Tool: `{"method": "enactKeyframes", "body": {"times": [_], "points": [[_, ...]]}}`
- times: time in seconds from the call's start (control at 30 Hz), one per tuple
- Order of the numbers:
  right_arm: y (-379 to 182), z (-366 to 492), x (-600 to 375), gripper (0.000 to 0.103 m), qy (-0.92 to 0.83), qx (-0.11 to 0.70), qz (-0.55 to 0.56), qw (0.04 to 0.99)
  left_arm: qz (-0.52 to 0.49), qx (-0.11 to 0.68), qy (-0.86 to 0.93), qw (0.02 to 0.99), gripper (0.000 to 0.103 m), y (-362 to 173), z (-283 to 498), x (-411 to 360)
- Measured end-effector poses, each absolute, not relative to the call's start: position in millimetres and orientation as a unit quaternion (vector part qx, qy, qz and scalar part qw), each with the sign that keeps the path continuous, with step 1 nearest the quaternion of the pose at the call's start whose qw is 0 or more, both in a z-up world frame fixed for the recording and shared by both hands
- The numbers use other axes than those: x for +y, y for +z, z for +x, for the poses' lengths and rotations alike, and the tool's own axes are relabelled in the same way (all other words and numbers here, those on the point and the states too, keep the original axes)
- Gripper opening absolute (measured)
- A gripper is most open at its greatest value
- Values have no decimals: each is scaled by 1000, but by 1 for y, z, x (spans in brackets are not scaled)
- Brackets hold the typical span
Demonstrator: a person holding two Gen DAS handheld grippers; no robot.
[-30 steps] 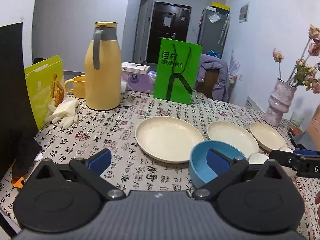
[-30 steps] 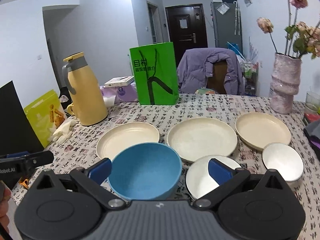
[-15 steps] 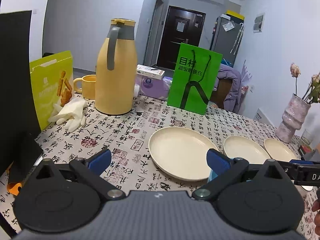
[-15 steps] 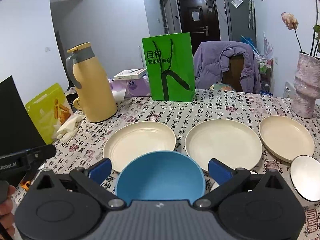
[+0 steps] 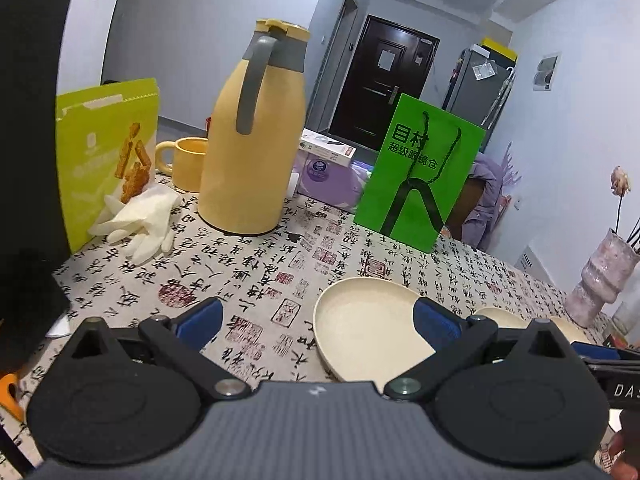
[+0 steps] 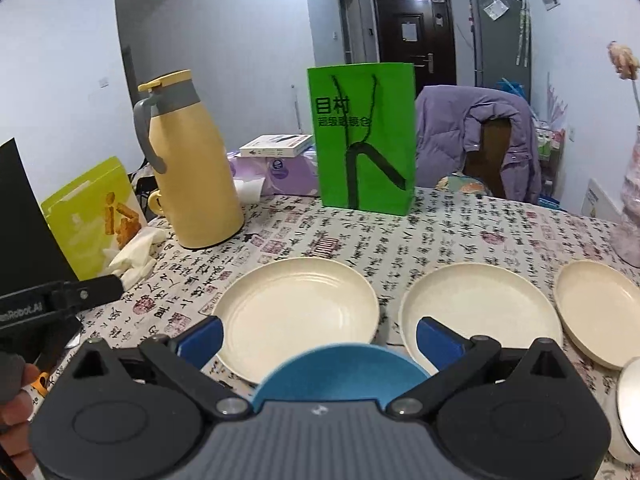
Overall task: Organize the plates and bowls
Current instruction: 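Move both tools forward past the blue bowl toward the large cream plate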
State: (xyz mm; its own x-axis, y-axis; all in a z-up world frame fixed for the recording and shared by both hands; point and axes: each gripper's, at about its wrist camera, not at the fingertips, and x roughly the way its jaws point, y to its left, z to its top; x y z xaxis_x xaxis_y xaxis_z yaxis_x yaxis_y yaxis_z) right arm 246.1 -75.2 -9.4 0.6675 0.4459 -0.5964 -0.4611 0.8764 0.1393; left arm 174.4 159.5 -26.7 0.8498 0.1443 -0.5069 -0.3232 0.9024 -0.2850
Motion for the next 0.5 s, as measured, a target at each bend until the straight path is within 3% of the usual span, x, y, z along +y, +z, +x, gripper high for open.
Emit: {"method": "enactKeyframes", "body": {"times": [0.5], "points": [[-19,294,-44,102,235,326,-34,915,-236,234,175,927,103,-52,227,188]]}}
